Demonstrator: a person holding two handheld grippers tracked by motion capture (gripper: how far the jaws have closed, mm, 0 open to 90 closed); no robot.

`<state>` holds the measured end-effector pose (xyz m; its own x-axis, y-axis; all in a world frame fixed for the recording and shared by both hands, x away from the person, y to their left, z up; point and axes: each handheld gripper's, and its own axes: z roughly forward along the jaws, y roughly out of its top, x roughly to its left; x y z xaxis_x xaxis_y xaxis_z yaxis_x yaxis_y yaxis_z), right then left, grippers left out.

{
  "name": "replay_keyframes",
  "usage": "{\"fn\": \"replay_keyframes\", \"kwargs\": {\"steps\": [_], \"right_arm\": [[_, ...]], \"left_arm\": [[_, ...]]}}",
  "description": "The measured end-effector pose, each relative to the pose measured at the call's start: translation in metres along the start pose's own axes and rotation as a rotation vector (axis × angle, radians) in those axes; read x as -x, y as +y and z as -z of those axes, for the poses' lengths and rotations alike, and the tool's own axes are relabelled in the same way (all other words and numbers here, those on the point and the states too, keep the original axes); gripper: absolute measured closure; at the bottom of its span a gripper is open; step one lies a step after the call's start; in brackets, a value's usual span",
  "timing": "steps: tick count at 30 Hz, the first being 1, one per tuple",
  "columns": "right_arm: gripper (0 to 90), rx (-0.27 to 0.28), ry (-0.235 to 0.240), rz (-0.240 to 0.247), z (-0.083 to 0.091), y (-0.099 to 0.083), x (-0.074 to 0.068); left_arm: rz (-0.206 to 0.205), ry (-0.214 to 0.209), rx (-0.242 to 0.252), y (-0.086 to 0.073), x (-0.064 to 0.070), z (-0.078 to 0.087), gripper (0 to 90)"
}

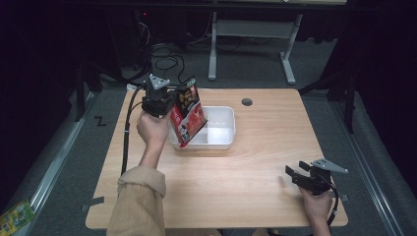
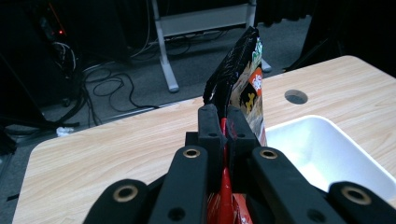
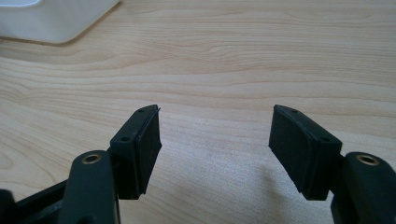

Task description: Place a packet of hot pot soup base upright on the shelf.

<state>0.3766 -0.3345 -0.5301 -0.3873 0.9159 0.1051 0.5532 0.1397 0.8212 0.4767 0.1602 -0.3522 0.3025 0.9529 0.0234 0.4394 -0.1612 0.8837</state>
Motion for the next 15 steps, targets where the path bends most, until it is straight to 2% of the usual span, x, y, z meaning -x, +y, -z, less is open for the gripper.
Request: {"fn": "replay_keyframes", "kwargs": {"steps": [4,15], "right_arm": [[34.5,-0.001,-0.001,0.001,0.000,0.000,0.000],[34.5,-0.004,-0.003,0.004,0.000,0.000,-0.001]], "left_arm": [[-0.014,0.019,0.002,0.002,0.002,-0.005,87.9],[-0.034,0.030,0.000,-0.002,0.005,-0.019,87.5]]}}
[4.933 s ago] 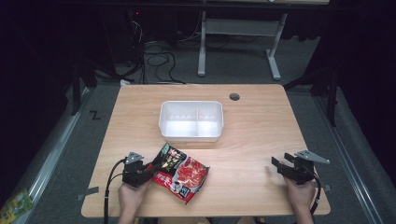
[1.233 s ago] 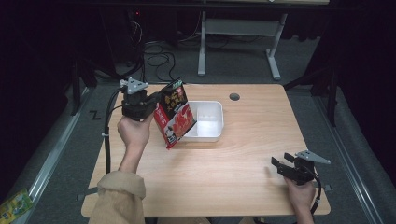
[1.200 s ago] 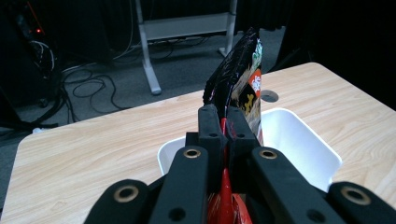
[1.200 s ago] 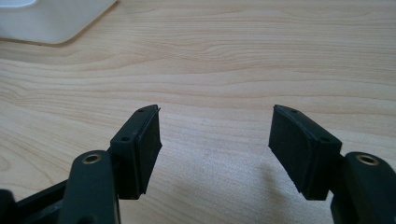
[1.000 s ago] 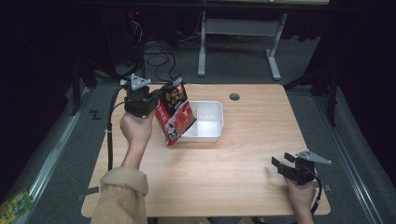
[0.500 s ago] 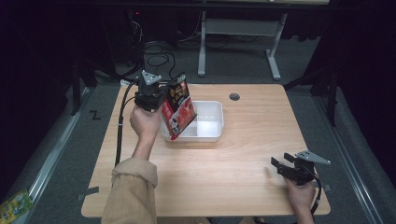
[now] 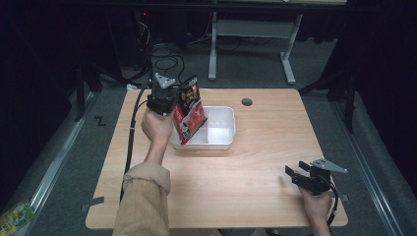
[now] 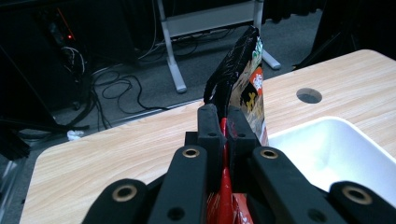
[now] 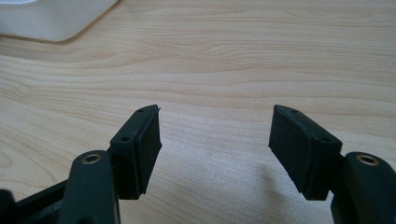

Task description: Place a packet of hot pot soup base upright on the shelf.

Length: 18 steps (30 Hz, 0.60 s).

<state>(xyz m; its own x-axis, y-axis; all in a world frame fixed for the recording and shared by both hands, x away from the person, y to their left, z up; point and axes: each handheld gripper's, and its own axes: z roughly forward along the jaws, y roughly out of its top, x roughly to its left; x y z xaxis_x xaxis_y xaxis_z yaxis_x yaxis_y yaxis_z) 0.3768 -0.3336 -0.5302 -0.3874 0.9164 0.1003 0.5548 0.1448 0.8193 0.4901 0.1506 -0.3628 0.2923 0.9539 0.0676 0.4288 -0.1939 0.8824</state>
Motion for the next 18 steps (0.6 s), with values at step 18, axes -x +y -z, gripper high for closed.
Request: {"fn": "replay_keyframes", "kwargs": {"steps": [18], "right_arm": [[34.4,-0.004,0.000,0.008,-0.001,0.000,0.000]], "left_arm": [[0.013,-0.007,-0.052,-0.023,0.001,-0.017,84.4]]}}
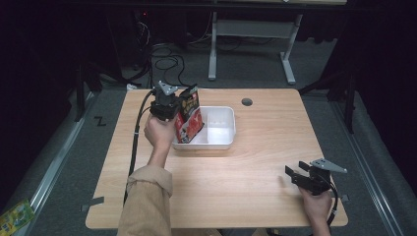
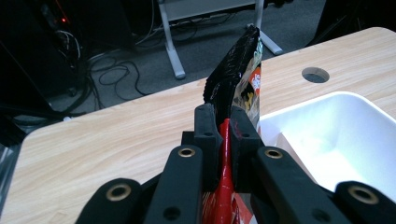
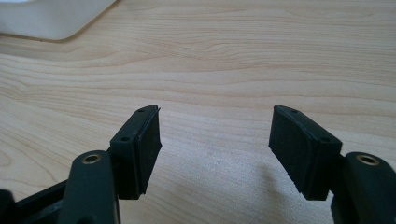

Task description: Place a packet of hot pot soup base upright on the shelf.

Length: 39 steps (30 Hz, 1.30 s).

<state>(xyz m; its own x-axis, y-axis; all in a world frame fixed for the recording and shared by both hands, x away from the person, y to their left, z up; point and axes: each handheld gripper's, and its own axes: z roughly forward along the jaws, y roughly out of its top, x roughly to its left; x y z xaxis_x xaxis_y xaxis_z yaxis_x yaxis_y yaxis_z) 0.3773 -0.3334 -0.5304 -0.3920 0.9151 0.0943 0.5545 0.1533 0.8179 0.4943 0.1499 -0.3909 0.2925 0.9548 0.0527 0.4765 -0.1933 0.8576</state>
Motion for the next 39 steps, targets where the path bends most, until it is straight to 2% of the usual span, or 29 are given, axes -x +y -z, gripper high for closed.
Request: {"fn": "replay_keyframes", "kwargs": {"steps": [6,14,17,20,26,27,28,39], "right_arm": [[34.5,-0.006,-0.002,0.005,0.000,0.000,-0.001],[34.3,-0.011,-0.001,0.000,-0.001,0.000,-0.001],[34.4,-0.012,0.000,-0.001,-0.001,0.000,-0.001],[34.3,-0.013,0.000,-0.002,-0.001,0.000,-0.001],[34.3,-0.016,0.000,-0.006,-0.001,0.001,-0.001],[34.4,-0.016,-0.001,-0.001,-0.001,0.001,-0.001],[34.4,-0.016,-0.001,-0.001,-0.001,0.001,-0.001],[34.3,-0.017,-0.001,-0.006,-0.001,0.001,-0.001]], "left_arm": [[0.024,-0.025,-0.007,0.000,-0.004,0.002,76.9],[0.036,-0.013,-0.013,0.000,-0.008,0.000,71.9],[0.045,-0.006,-0.046,-0.001,-0.010,0.000,66.1],[0.035,0.013,-0.071,-0.002,-0.013,-0.001,60.1],[0.032,0.001,-0.071,-0.003,-0.012,0.001,50.1],[0.034,-0.003,-0.069,-0.002,-0.013,0.001,44.9],[0.032,-0.008,-0.070,-0.002,-0.013,0.002,43.5],[0.017,-0.027,-0.026,0.004,-0.013,0.023,39.4]]}}
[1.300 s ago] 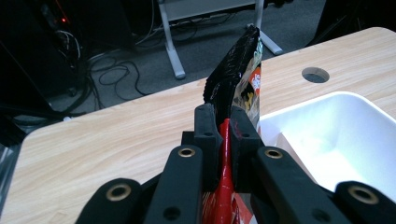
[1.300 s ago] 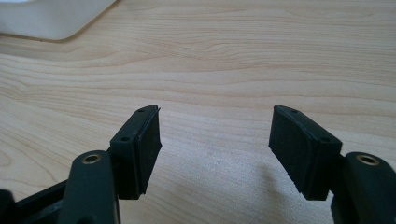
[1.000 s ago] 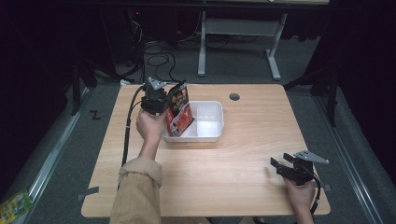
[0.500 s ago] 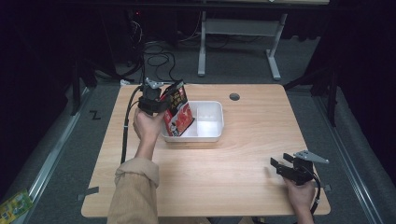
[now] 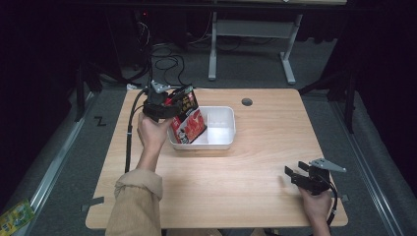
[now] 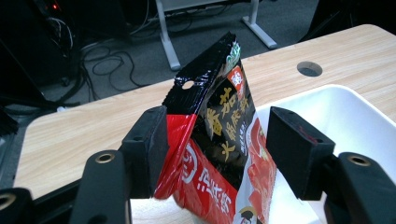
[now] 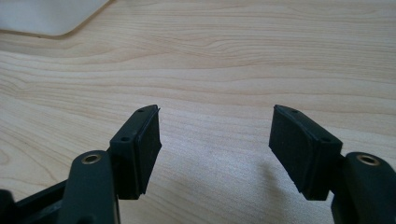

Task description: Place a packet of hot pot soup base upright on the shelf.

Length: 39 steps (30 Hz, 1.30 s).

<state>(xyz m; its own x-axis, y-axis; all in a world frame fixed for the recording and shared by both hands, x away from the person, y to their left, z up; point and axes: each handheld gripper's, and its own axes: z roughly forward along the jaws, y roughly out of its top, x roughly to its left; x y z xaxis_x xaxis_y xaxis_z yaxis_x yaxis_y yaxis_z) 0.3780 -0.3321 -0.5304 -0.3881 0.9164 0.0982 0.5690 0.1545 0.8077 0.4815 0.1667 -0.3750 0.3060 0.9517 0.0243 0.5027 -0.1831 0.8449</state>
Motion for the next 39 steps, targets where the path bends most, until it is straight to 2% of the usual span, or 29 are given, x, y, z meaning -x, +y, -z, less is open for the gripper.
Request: {"fn": "replay_keyframes", "kwargs": {"steps": [8,11,16,24,29,39], "right_arm": [[34.3,0.001,0.000,0.004,0.000,0.000,0.000],[34.3,0.000,0.000,0.003,0.000,0.000,0.000],[34.3,0.000,0.000,0.018,-0.001,0.000,0.001],[34.3,-0.002,-0.001,0.014,0.000,0.000,0.000],[34.3,-0.003,-0.001,0.013,0.000,0.000,0.000],[34.3,-0.002,-0.004,0.016,-0.001,0.000,0.000]], "left_arm": [[-0.004,-0.038,0.024,-0.002,0.002,0.014,39.4],[0.009,-0.061,0.037,-0.005,0.002,0.018,39.4],[0.005,-0.077,0.045,-0.012,0.002,0.026,39.6],[0.008,-0.113,0.057,-0.023,0.006,0.036,39.9],[0.012,-0.122,0.068,-0.031,0.006,0.042,39.9],[0.042,-0.153,0.083,-0.047,0.004,0.051,39.8]]}}
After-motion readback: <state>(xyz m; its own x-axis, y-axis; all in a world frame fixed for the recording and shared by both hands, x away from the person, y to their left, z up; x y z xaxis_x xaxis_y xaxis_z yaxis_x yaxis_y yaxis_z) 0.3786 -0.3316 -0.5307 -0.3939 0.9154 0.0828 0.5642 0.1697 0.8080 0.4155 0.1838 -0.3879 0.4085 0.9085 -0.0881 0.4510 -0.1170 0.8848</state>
